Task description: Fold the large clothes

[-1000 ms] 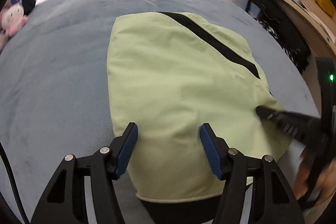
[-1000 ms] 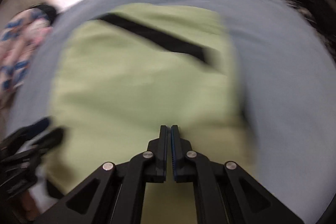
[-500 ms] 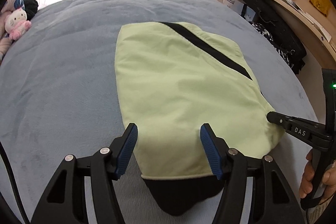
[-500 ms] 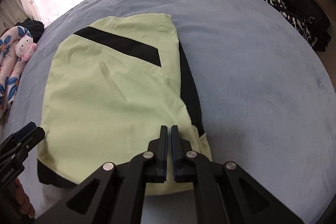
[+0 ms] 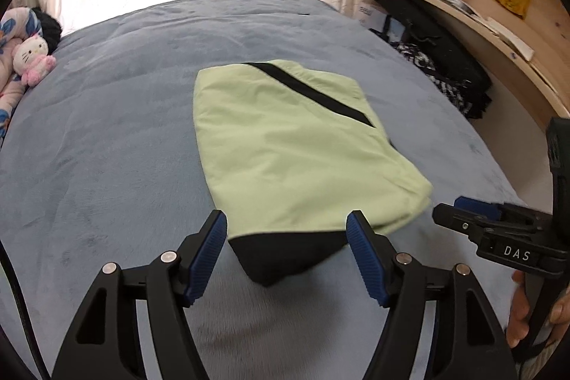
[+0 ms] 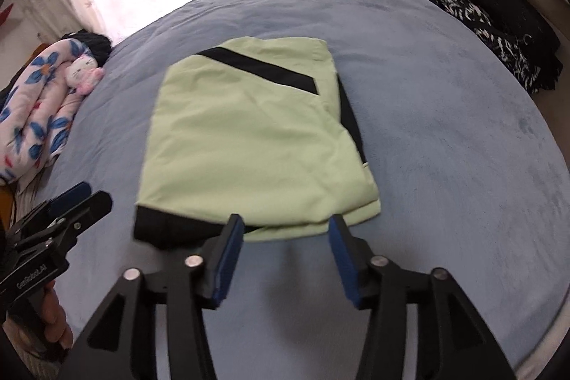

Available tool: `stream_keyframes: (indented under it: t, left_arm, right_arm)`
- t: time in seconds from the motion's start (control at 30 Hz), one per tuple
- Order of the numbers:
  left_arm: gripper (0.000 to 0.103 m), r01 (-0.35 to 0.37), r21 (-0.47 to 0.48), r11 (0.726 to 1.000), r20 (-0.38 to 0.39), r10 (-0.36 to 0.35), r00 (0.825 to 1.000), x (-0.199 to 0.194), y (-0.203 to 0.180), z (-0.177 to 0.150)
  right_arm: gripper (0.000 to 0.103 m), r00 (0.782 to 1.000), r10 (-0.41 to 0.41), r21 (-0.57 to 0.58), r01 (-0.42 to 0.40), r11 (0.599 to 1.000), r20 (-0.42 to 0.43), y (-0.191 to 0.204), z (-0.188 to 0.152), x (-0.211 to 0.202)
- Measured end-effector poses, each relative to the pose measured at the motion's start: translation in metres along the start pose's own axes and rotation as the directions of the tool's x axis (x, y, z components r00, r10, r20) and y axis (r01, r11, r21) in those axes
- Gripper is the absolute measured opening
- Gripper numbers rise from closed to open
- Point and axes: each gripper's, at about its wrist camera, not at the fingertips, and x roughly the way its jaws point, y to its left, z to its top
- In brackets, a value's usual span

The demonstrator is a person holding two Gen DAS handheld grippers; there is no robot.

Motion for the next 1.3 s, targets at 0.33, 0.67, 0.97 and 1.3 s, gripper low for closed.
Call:
stream_keyframes:
  t: [0.33, 0.67, 0.97, 1.3]
  left_arm:
    - [0.069, 0.034, -0.069, 0.997, -0.046, -0.038, 0.998, -0.029, 0.029, 0.039]
    - [0.074, 0.116, -0.149, 0.982, -0.149, -0.138, 0.979, 0.012, 0.053, 0.087]
    - [0.075, 0.145, -0.297, 0.944, -0.232, -0.218, 0.948, 0.107, 0.083, 0.072]
    - [0.083, 0.225, -0.412, 0.883, -0.201, -0.329, 0.923, 0.174, 0.107, 0.045]
  right_arm:
    - [0.07, 0.992, -0.081, -0.211, 0.101, 0.972, 0.099, 0.026, 0.06, -0.061]
    - [0.082, 1.0, 0.018, -0.152, -0.019, 0.988, -0.012, -0.001, 0.139, -0.04]
    - [0.082, 0.956, 0.188, 0.002, -0.192, 0.981, -0.226, -0.053, 0.147, 0.07]
    - [0.082, 0.878, 0.326, 0.108, -0.308, 0.945, -0.351, -0.088, 0.118, 0.174]
